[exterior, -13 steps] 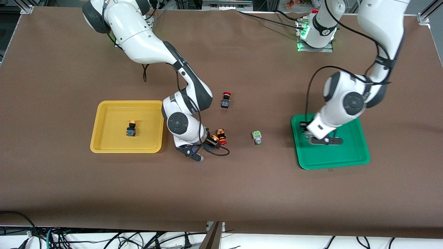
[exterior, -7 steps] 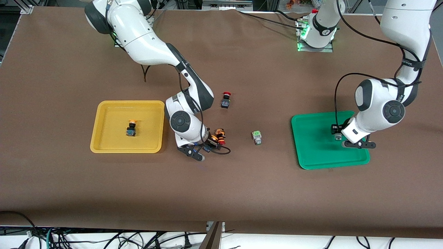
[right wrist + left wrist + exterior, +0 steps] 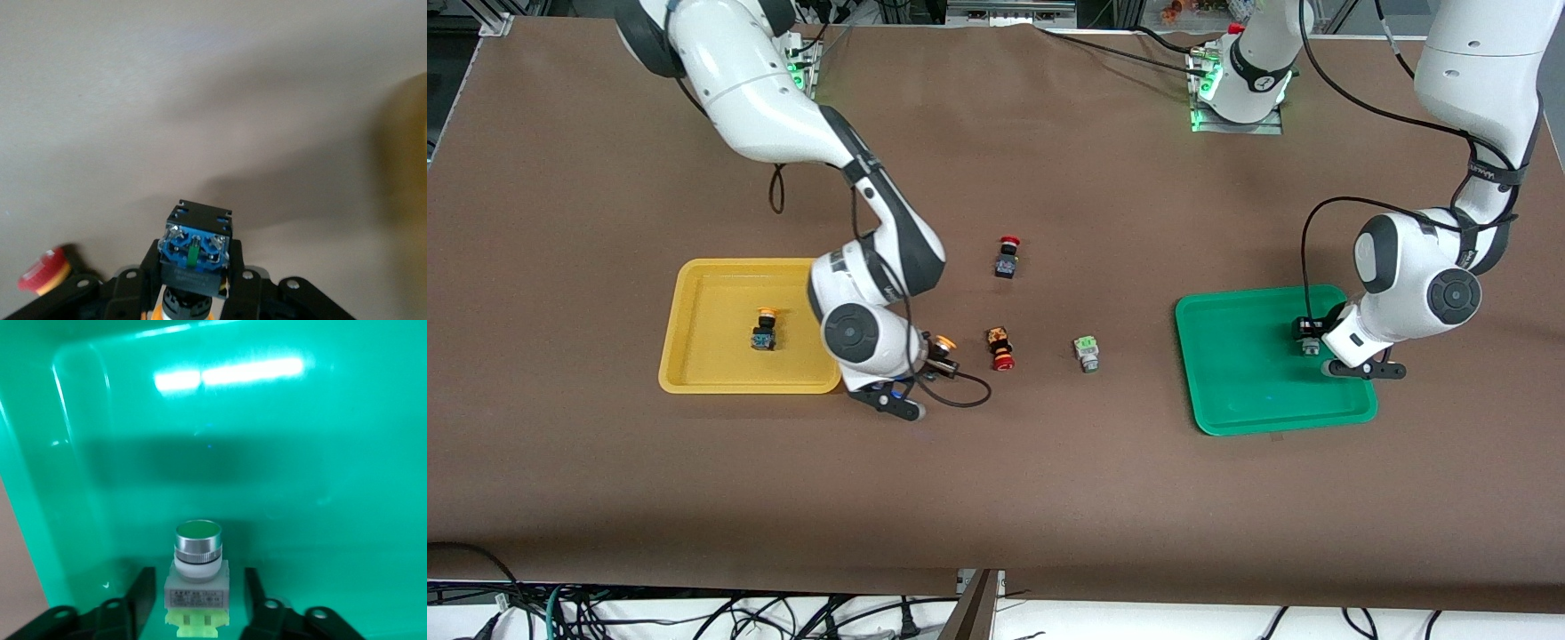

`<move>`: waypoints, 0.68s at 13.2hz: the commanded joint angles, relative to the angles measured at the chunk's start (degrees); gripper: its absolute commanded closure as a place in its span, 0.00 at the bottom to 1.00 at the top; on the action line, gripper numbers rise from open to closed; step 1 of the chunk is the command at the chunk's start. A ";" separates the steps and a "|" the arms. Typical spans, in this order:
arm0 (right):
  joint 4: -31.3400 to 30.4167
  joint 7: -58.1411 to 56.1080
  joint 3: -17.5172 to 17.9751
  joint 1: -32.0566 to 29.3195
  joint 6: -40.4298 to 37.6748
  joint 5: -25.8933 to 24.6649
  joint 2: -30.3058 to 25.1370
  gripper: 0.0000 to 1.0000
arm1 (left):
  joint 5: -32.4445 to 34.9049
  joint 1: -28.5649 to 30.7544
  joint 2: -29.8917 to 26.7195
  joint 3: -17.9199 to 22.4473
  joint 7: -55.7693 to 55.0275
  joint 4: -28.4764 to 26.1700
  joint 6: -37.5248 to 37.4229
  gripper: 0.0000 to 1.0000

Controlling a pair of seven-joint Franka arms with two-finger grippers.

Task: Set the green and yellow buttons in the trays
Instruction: 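Place the blue button in the yellow tray while the left gripper reaches a green button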

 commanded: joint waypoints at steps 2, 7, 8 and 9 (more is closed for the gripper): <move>-22.52 -15.62 -5.54 -1.03 1.03 -0.76 -16.27 0.93 | -1.08 -1.46 0.15 -3.41 -1.32 7.14 -1.01 0.00; -46.74 -29.62 -9.34 -1.20 24.56 -0.24 -22.12 0.65 | -1.97 -10.84 3.47 -9.93 -25.02 15.06 -0.83 0.00; -47.46 -29.55 -9.25 -1.12 26.35 -0.15 -21.68 0.52 | -1.97 -12.78 4.70 -10.46 -29.16 16.82 -0.74 0.00; -47.12 -29.03 -9.25 -1.12 26.10 -0.15 -21.85 0.31 | -1.97 -14.97 6.20 -11.17 -33.37 17.88 -0.48 0.00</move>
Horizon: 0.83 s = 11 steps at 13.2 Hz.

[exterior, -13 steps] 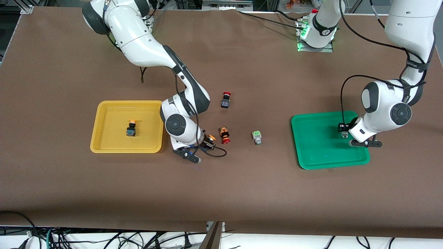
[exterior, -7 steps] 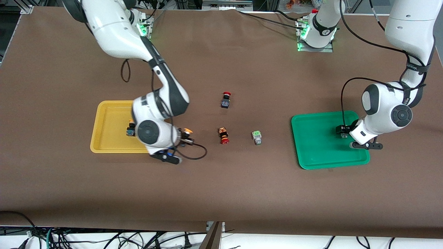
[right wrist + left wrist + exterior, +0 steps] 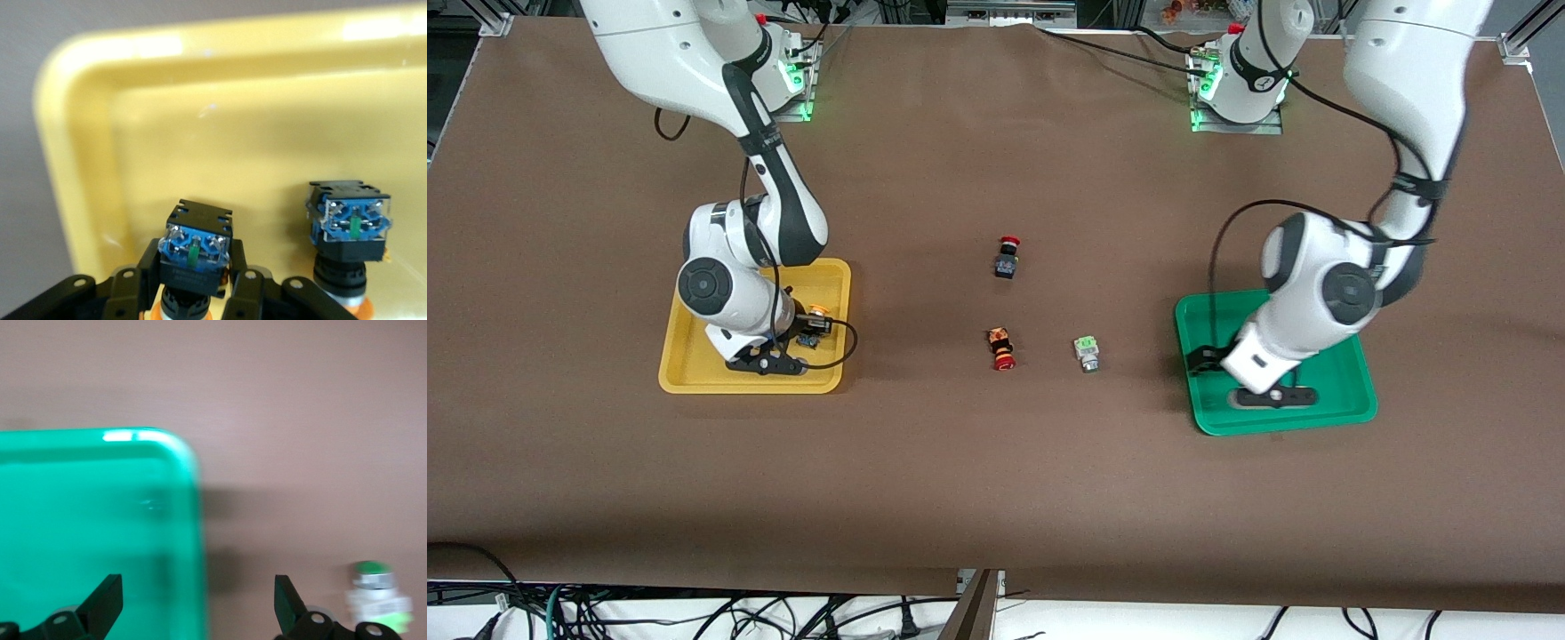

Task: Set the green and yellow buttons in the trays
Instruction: 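Place the blue button in the yellow tray while the left gripper reaches a green button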

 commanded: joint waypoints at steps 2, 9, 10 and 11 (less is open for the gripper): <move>0.51 -1.01 0.02 0.44 -3.55 -0.09 -3.99 0.09 | -0.18 -7.38 5.77 -0.51 -13.72 4.86 0.84 0.00; 12.92 -0.66 -0.95 0.53 -26.51 -2.63 -16.10 0.01 | 8.77 -14.78 8.84 -0.51 -27.27 4.51 4.00 0.00; 12.83 -0.48 -0.86 0.53 -28.71 -5.17 -18.39 0.01 | 10.10 -14.96 9.20 -0.51 -28.77 4.43 4.01 0.00; 12.92 -0.31 -0.86 0.53 -31.34 -7.37 -20.76 0.01 | 10.63 -15.13 9.55 -0.51 -29.48 4.42 4.01 0.00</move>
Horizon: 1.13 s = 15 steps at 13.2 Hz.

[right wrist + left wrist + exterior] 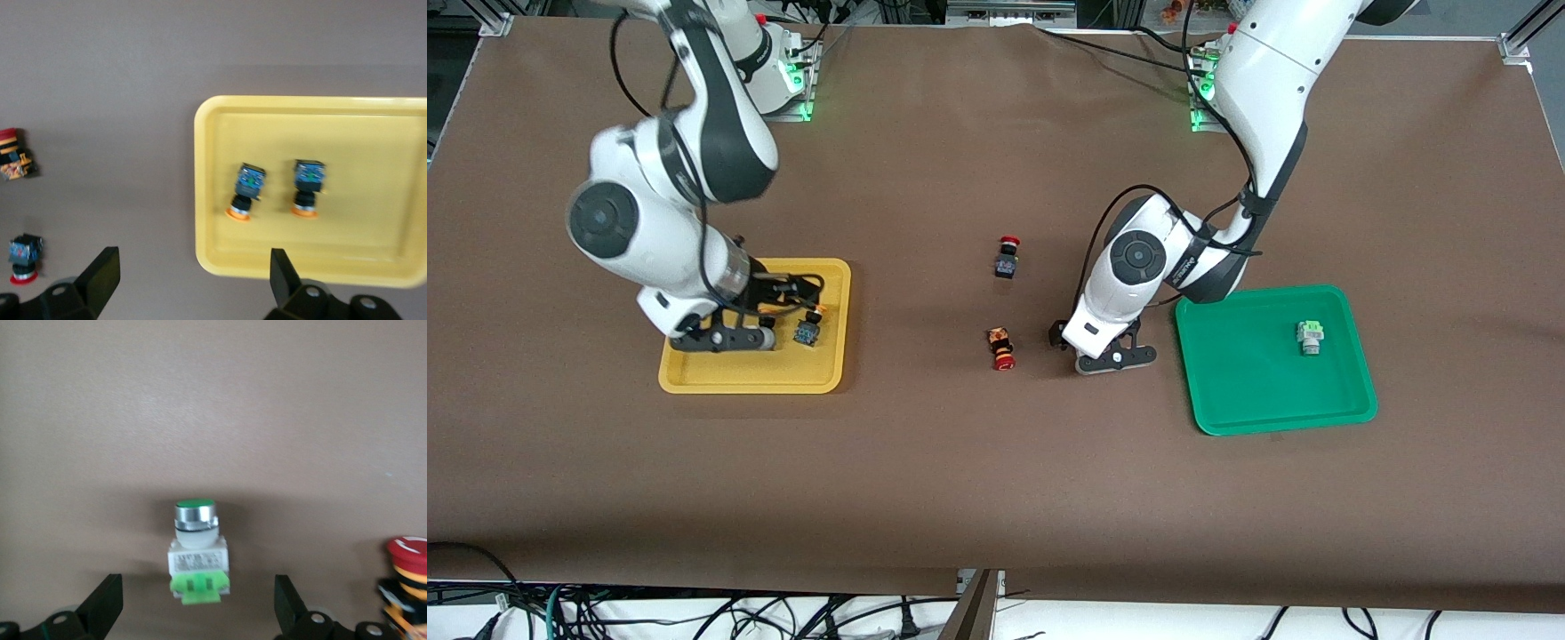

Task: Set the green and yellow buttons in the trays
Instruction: 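Grasp the second green button with the left gripper while the right gripper withdraws, then lower the green button into the green tray and open the left gripper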

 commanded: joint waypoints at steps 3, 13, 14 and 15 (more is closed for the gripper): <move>-1.75 -0.05 0.10 0.18 -10.33 -8.07 -11.36 0.01 | 2.36 -0.79 2.78 0.41 -5.12 1.48 1.34 0.11; -2.11 -6.47 6.81 -11.37 -14.04 -11.15 -16.74 0.01 | 1.40 6.04 -5.55 -0.82 7.73 0.96 -7.68 1.00; -2.02 -6.38 11.22 -15.25 -13.96 -11.24 -16.83 0.01 | 1.39 8.58 -7.14 -0.82 13.01 0.44 -9.71 1.00; -1.93 -6.29 11.79 -15.73 -13.87 -11.24 -16.83 0.01 | 0.96 10.96 -8.37 -0.73 18.90 -0.26 -11.73 1.00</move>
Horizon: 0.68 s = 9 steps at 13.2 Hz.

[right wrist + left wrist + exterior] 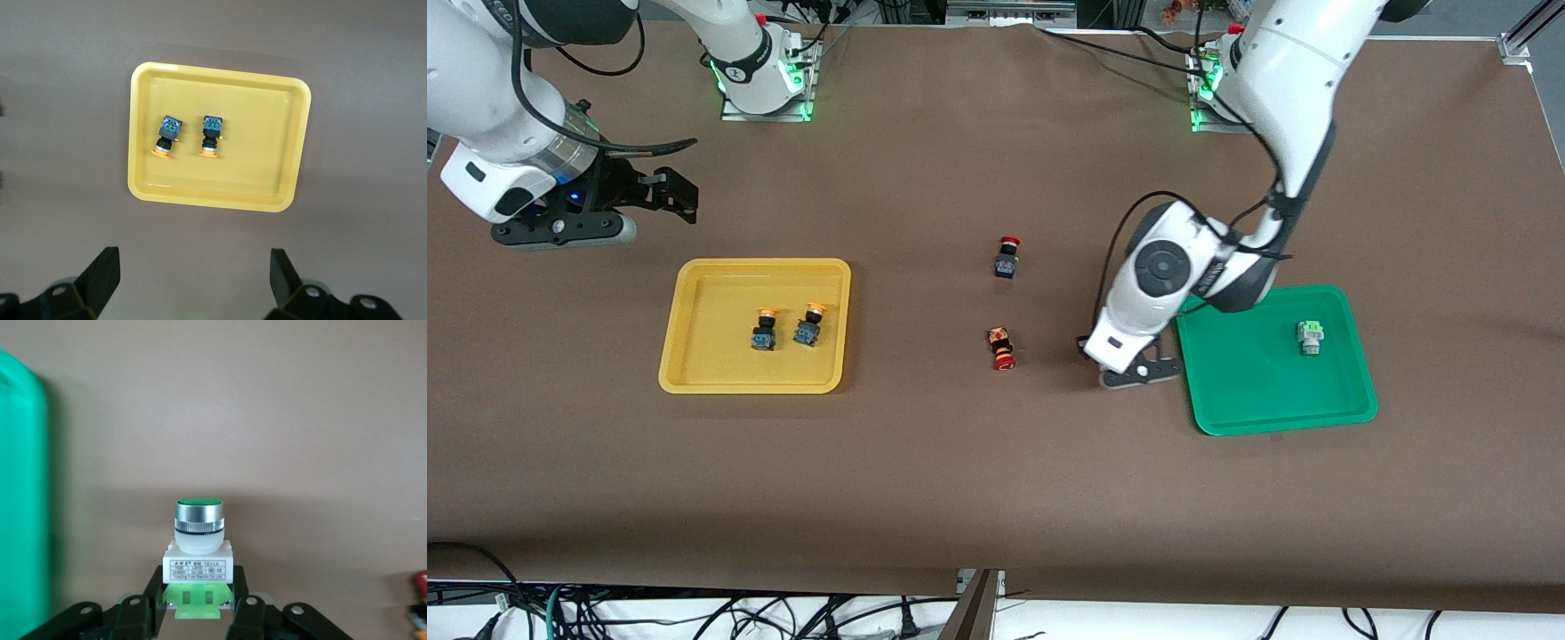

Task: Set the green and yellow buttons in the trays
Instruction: 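Lower the green button into the green tray and open the left gripper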

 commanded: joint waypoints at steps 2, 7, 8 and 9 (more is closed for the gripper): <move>0.10 -0.45 5.13 -4.05 0.81 -1.09 -0.21 0.01 | -1.40 7.93 -5.59 1.05 21.20 -4.89 -4.30 1.00; 3.25 -0.63 4.78 -4.75 1.07 -0.66 1.38 0.01 | -5.27 9.35 -6.03 8.35 35.31 -10.96 -1.50 0.97; 5.35 -0.11 4.78 -4.66 1.07 -0.91 2.42 0.01 | -5.27 9.69 -6.12 8.53 35.76 -12.63 -0.36 0.94; 7.64 -0.10 4.69 -4.66 1.07 -0.83 3.83 0.01 | -5.27 9.79 -6.21 8.53 35.76 -14.47 0.87 0.90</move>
